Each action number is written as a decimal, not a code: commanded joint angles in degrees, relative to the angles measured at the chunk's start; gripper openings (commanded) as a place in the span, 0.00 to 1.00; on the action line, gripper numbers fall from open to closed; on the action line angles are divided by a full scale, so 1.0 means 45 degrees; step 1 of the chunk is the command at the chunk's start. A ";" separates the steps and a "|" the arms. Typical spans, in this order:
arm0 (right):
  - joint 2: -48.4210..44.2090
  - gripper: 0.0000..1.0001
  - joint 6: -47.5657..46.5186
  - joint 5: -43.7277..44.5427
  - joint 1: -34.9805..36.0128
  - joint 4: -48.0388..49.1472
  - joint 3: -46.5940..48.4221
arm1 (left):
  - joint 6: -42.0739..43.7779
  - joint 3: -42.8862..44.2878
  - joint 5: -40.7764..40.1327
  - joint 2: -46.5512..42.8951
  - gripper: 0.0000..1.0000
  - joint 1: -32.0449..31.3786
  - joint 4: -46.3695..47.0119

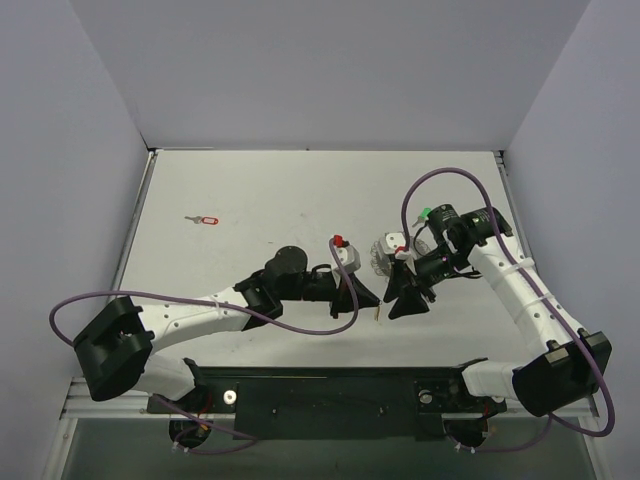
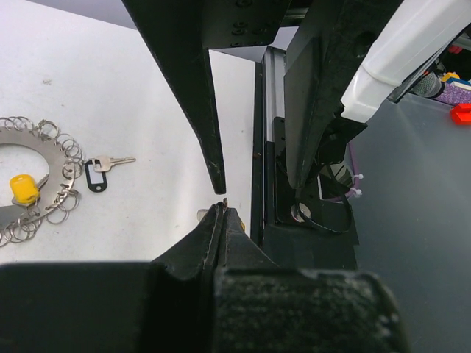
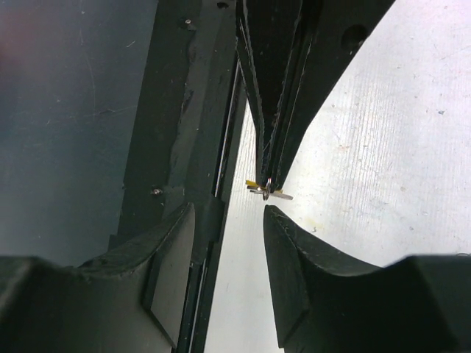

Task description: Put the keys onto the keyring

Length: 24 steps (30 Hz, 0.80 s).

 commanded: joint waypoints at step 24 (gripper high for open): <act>0.0084 0.03 0.1708 0.0298 0.0626 0.1020 0.0235 | -0.0516 0.0270 -0.0107 0.0212 0.00 -0.0104 0.1008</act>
